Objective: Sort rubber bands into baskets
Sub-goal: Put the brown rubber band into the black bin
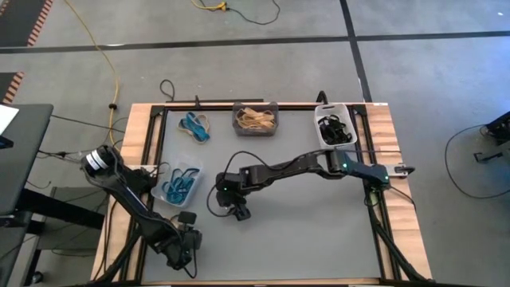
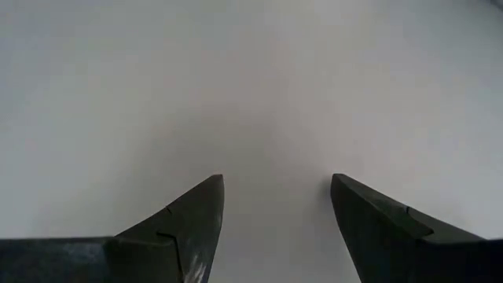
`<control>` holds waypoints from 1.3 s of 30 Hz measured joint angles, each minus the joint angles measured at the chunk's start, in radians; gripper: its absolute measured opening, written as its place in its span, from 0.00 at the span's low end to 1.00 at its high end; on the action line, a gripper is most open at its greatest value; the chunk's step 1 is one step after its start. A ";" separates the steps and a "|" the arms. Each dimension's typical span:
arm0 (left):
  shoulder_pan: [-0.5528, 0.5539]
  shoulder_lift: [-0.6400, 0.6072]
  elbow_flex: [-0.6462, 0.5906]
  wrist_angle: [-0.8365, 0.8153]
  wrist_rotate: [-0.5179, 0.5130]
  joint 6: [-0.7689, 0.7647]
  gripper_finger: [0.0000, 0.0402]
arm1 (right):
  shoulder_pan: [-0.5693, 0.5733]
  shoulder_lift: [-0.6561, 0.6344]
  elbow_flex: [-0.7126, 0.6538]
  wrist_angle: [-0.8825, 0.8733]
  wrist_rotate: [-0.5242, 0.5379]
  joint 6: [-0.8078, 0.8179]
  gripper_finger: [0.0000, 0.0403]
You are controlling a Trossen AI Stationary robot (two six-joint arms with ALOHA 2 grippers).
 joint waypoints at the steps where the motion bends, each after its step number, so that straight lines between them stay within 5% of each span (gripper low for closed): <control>1: 0.004 0.001 0.008 -0.003 0.004 0.000 0.28 | 0.004 0.000 0.000 -0.002 0.001 0.000 0.66; 9: 0.003 -0.006 0.095 -0.079 -0.015 0.002 0.28 | 0.033 0.000 0.000 -0.022 0.009 0.000 0.66; 33: 0.003 0.046 0.081 -0.208 0.007 -0.101 0.28 | 0.069 -0.004 0.003 -0.137 0.008 0.141 0.66; 39: 0.016 0.046 0.081 -0.227 -0.007 -0.090 0.18 | 0.067 -0.004 0.003 -0.135 0.008 0.202 0.66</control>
